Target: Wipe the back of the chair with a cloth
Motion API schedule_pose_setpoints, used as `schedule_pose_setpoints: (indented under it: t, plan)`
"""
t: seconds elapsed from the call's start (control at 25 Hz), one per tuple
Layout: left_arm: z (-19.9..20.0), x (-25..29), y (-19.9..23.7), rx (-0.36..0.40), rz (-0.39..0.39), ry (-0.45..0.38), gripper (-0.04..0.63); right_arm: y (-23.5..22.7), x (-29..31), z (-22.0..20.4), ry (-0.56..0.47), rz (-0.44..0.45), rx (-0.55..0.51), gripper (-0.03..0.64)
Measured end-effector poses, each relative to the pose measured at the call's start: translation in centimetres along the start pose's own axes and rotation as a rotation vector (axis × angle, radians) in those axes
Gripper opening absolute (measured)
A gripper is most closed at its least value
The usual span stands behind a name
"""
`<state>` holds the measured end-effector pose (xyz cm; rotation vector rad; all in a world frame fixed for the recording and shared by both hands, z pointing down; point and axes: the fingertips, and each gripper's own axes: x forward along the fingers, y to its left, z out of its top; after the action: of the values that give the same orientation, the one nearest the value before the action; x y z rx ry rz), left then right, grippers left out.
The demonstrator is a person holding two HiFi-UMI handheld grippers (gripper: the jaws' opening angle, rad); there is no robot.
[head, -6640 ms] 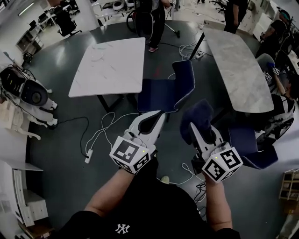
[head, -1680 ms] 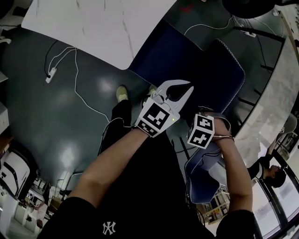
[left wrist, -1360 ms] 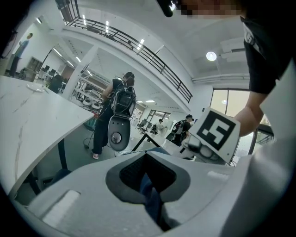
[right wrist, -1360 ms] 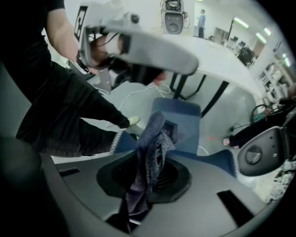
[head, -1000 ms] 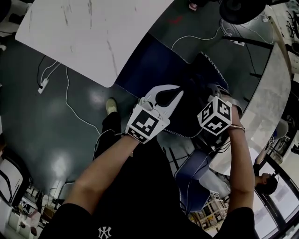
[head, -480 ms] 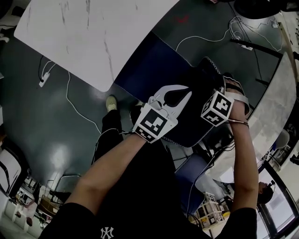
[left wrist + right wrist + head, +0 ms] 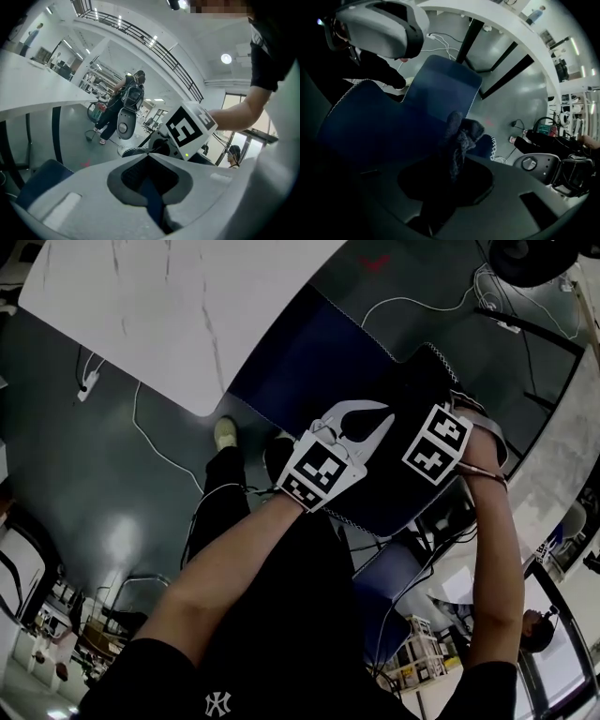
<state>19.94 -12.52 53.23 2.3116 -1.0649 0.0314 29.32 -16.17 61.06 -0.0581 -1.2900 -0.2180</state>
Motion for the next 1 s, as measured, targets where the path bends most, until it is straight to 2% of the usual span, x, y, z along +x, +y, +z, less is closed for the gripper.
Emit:
schedule_pose_setpoints:
  t: [0.12, 0.24, 0.52, 0.8, 1.0]
  plan:
    - [-0.7, -1.3, 0.9, -0.013, 0.020, 0.012, 0.008, 2.1, 0.6, 1.0, 0.017, 0.058, -0.034, 0.083]
    - [-1.3, -2.7, 1.5, -0.015, 0.031, 0.022, 0.008, 4.2, 1.0, 1.6, 0.057, 0.067, -0.100, 0.083]
    - [-2.1, -5.9, 2.5, -0.019, 0.037, 0.031, 0.008, 10.5, 1.3, 4.6, 0.080, 0.226, -0.094, 0.083]
    - [-2.9, -8.8, 3.0, -0.021, 0.019, 0.035, 0.008, 18.4, 0.0, 9.2, -0.001, 0.441, 0.000, 0.083]
    - [-3.1, -10.3, 2.7, -0.011, -0.005, 0.037, 0.008, 22.0, -1.0, 11.7, -0.061, 0.531, 0.084, 0.083]
